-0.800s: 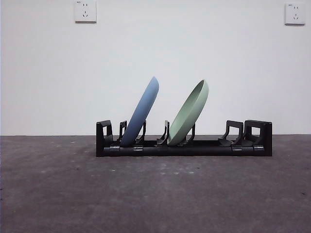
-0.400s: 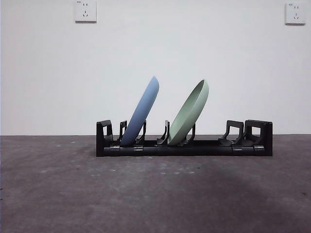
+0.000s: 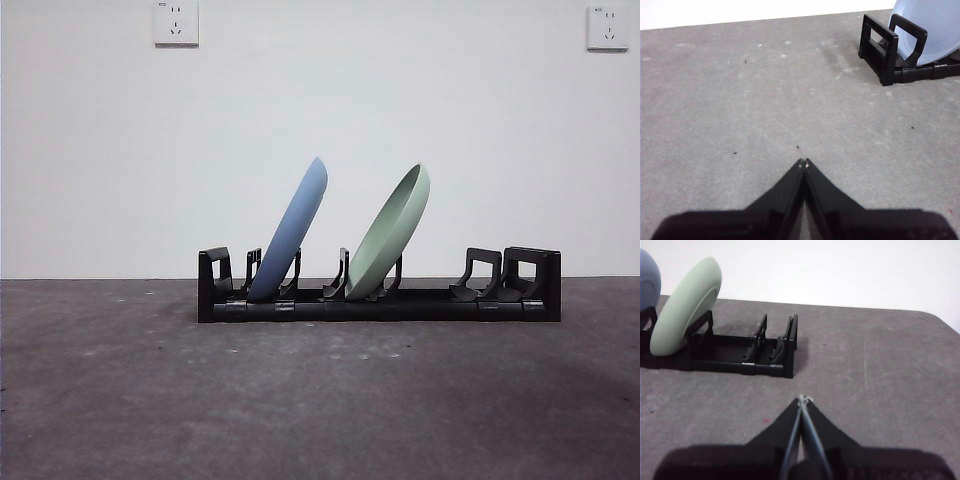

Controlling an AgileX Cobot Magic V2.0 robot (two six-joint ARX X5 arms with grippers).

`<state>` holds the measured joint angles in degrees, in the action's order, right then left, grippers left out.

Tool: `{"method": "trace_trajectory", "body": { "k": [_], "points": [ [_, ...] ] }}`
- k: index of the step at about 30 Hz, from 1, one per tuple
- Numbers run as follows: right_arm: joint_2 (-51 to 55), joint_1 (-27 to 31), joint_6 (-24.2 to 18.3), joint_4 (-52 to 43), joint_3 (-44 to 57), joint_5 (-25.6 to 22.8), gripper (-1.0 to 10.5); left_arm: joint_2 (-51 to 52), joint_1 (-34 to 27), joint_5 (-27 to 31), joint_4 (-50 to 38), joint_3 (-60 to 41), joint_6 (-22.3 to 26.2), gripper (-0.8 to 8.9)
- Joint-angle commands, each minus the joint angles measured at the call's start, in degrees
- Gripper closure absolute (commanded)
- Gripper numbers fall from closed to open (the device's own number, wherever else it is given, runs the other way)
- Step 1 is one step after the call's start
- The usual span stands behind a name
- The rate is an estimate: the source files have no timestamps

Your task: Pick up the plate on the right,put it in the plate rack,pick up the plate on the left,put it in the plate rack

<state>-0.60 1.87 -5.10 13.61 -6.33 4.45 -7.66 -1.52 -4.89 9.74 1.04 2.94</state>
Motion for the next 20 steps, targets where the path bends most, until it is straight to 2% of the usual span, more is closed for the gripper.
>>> {"method": "trace_trajectory", "body": {
  "k": [1, 20],
  "points": [
    [0.15, 0.04, 1.03, -0.63, 2.4, -0.17, 9.5, 0.0, -0.2, -0.02, -0.39, -0.59, -0.37, 8.17],
    [0.11, 0.04, 1.29, -1.33, 4.68, -0.42, 9.5, -0.02, -0.22, -0.02, -0.37, -0.59, -0.37, 8.17]
  ]
}}
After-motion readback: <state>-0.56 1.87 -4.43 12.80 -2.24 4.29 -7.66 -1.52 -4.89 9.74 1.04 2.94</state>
